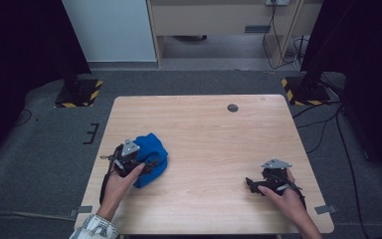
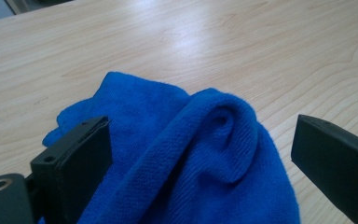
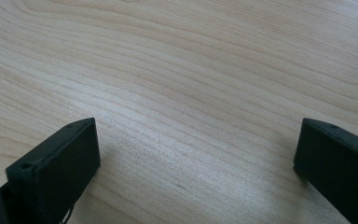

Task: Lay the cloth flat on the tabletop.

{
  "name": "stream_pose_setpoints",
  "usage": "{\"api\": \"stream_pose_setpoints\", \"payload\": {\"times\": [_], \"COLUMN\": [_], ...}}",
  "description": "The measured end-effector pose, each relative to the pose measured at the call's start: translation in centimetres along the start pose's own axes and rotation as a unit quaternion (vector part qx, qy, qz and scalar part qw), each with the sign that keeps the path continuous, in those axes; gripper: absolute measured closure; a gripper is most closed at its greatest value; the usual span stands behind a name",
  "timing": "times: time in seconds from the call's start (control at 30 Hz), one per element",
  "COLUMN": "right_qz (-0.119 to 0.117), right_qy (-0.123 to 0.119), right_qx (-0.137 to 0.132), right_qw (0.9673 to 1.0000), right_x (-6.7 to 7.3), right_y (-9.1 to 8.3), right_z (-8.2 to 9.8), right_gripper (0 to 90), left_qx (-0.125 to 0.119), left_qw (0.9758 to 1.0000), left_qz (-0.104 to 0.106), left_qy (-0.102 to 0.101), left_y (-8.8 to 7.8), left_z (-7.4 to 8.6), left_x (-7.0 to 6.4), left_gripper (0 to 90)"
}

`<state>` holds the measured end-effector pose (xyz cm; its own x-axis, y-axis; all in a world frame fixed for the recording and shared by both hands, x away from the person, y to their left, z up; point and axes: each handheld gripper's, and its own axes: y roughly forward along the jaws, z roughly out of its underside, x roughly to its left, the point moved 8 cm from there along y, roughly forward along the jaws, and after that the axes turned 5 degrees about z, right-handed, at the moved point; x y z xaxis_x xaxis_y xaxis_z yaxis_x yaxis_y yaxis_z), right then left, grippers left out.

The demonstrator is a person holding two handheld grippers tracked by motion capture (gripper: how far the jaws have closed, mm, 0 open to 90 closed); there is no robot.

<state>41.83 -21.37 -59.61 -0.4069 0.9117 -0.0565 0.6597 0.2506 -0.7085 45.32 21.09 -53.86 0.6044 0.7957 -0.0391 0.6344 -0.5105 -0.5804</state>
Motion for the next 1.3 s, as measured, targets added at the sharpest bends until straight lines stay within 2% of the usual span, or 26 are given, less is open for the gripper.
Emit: {"api": "stream_pose_setpoints", "payload": {"times": [0.1,0.3,0.5,0.63,0.83,1.0,1.1,1.17,1.2,1.23,1.27,1.3], "right_qz": [0.0,0.0,0.0,0.0,-0.002,-0.002,-0.003,-0.003,-0.003,-0.003,-0.003,-0.003], "right_qy": [-0.001,-0.001,-0.001,-0.001,-0.001,-0.002,-0.003,-0.004,-0.004,-0.004,-0.004,-0.004], "right_qx": [0.0,0.0,0.0,0.0,0.0,0.0,0.0,0.0,0.0,0.0,-0.001,0.0], "right_qw": [1.0,1.0,1.0,1.0,1.0,1.0,1.0,1.0,1.0,1.0,1.0,1.0], "right_x": [0.0,0.0,0.0,0.0,0.0,0.0,0.0,0.0,0.0,0.0,-0.1,0.0], "right_y": [0.0,0.0,0.0,0.0,0.0,0.0,0.0,0.0,0.0,0.0,0.0,0.0], "right_z": [0.0,0.0,0.0,0.0,0.0,0.0,0.0,0.0,0.0,0.0,0.0,0.0], "right_gripper": [0.5,0.5,0.5,0.5,0.5,0.5,0.5,0.5,0.5,0.5,0.5,0.5], "left_qx": [0.008,0.009,0.012,0.007,0.013,0.018,0.028,0.031,0.035,0.037,0.04,0.044], "left_qw": [0.9998,0.9998,0.9996,0.9996,0.9995,0.9995,0.9989,0.9981,0.9982,0.9982,0.9982,0.9981], "left_qz": [-0.004,-0.009,-0.014,-0.015,-0.011,-0.007,-0.001,0.009,0.0,-0.006,-0.006,-0.002], "left_qy": [-0.017,-0.015,-0.023,-0.022,-0.026,-0.027,-0.038,-0.052,-0.049,-0.046,-0.045,-0.044], "left_y": [0.4,0.0,-0.4,-0.7,-0.9,-0.1,1.0,1.6,1.9,2.0,2.1,2.3], "left_z": [0.5,0.8,1.2,1.3,2.5,2.6,2.5,2.3,2.3,2.3,2.3,2.5], "left_x": [0.7,1.2,1.5,1.3,0.8,0.8,0.8,0.7,0.8,0.9,0.9,0.9], "left_gripper": [4.7,4.9,5.1,5.1,5.2,5.3,5.6,6.1,7.7,13.1,19.9,22.6]}}
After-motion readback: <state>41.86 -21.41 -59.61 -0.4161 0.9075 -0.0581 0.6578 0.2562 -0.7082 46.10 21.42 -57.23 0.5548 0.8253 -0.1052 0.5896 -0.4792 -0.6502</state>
